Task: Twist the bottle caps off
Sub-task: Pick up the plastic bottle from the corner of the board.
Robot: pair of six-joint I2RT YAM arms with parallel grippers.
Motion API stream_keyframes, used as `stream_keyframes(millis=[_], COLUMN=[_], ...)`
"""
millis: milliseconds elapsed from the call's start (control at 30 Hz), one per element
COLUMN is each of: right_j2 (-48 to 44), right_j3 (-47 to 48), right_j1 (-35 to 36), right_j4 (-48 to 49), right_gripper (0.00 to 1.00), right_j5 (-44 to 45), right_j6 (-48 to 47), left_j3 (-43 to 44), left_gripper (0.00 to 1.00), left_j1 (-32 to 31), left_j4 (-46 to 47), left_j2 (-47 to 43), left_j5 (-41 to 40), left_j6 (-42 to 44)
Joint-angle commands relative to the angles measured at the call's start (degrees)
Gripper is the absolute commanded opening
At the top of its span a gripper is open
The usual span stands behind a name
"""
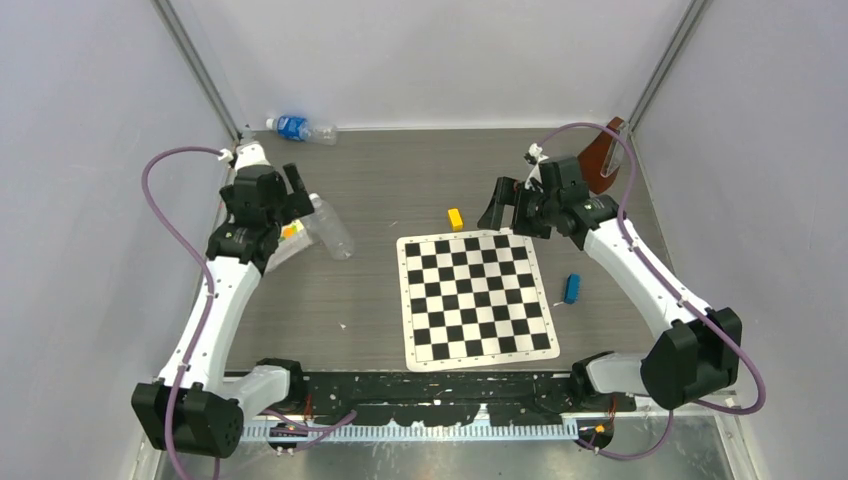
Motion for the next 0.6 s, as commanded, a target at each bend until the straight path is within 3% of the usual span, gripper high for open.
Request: stream_keyframes(millis=[0, 67, 167, 300, 433, 567], right_j2=[0.5, 0.7, 1.3, 2.4, 2.3, 0.5], right_j3=[0.6, 0.6, 1.3, 1.6, 0.9, 0.5], right_j1=[0.4, 0.4, 0.4, 0.4, 0.4, 0.3], right_j4=[5.2, 5.9, 6.4, 7.5, 8.2, 8.3], right_gripper=[1.00, 1.00, 1.00, 1.00, 1.00, 1.00], right_j5=[-0.9, 0.4, 2.7, 3.6, 4.4, 9.9], right_j6=[3.0, 4.0, 5.0, 6.4, 7.0, 9.3], left_j3=[1.0, 1.2, 1.7, 2.2, 0.0, -5.3], left_gripper=[0.98, 0.98, 0.98, 0.98, 0.98, 0.98], left_j1=[0.2, 0.4, 0.3, 0.4, 1.2, 2.1], left_j4=[-0.4, -2.6, -3.2, -4.1, -3.4, 3.7], left_j2=[-1.7, -1.4, -0.4, 1.0, 0.6, -1.7], left_j5=[-13.5, -14.3, -4.9, 2.4, 1.7, 2.5], left_j6=[-6.5, -6.7, -2.4, -5.7, -13.3, -17.0])
